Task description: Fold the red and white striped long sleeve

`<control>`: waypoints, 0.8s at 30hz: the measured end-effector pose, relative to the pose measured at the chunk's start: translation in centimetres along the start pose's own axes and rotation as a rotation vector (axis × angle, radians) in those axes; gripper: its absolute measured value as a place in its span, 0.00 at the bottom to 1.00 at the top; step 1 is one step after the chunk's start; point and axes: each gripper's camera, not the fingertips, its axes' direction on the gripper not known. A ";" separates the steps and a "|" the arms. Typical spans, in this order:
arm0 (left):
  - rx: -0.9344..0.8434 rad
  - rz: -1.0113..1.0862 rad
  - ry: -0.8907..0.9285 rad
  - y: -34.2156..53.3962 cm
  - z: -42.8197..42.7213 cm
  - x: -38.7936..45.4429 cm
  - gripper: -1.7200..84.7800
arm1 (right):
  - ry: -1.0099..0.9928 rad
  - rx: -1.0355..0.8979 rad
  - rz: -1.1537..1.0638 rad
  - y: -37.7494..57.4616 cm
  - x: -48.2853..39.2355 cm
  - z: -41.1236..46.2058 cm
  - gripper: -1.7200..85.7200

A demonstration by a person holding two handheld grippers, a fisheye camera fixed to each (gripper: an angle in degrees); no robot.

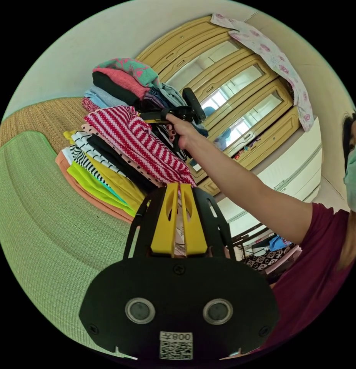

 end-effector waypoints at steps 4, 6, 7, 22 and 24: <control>0.001 0.008 -0.013 -0.1 -1.5 -0.6 0.03 | 0.151 -0.062 -0.092 -3.7 -5.6 -0.9 0.02; 0.008 0.011 -0.013 -0.1 -2.0 -0.8 0.02 | 0.254 -0.097 -0.144 -5.5 -9.1 -1.3 0.02; 0.007 0.010 -0.018 -0.2 -2.3 -0.9 0.02 | 0.278 -0.104 -0.156 -5.9 -10.0 -1.4 0.02; 0.030 -0.022 0.011 3.8 -9.3 -1.8 0.02 | 0.804 -0.098 -0.414 -8.4 -28.0 -4.4 0.02; 0.043 -0.032 0.015 4.6 -10.9 -1.9 0.02 | 0.909 -0.090 -0.447 -7.5 -29.4 -6.0 0.02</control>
